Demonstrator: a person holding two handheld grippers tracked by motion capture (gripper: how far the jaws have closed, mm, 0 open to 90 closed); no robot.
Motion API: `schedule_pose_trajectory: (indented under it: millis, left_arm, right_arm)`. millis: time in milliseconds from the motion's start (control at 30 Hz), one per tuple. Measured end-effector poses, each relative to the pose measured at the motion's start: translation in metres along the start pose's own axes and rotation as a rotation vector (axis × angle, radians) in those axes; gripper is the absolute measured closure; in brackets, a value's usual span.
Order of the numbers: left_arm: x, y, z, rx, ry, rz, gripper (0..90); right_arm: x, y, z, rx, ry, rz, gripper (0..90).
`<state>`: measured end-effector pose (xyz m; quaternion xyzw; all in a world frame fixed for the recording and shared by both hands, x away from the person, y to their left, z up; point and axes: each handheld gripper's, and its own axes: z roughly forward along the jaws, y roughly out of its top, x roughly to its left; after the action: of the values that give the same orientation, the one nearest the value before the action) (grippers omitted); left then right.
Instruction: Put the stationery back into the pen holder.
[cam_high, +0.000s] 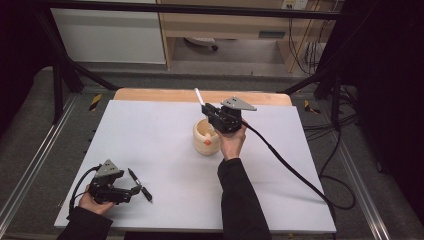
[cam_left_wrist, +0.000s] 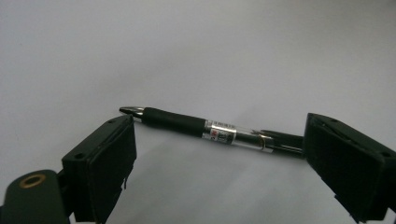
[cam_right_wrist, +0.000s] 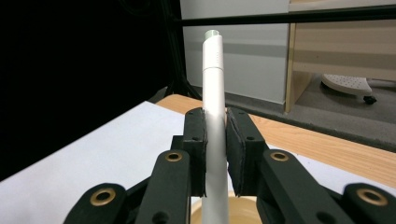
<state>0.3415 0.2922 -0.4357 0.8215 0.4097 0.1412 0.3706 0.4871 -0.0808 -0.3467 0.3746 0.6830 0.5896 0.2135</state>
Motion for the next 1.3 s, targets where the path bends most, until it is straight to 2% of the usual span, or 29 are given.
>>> schedule_pose_trajectory:
  millis: [200,600,733,1167,1300]
  left_arm:
    - [0.000,0.000,0.000,0.000,0.000,0.001,10.0]
    - [0.001,0.000,0.000,0.001,-0.002,0.001,10.0]
    - [0.001,0.000,0.000,0.000,-0.002,0.001,10.0]
    - [0.000,0.000,0.001,0.007,-0.003,0.006,10.0]
    - [0.000,0.000,0.001,0.008,-0.002,0.006,10.0]
  right_arm:
    - [-0.010,-0.010,0.012,0.013,0.009,0.007,78.9]
    - [-0.016,-0.035,0.031,0.040,0.020,0.002,78.9]
    - [-0.014,-0.045,0.030,0.040,0.016,-0.013,78.9]
    - [-0.011,-0.051,0.013,0.044,0.025,-0.049,78.4]
    - [-0.010,-0.050,0.010,0.038,0.023,-0.039,78.0]
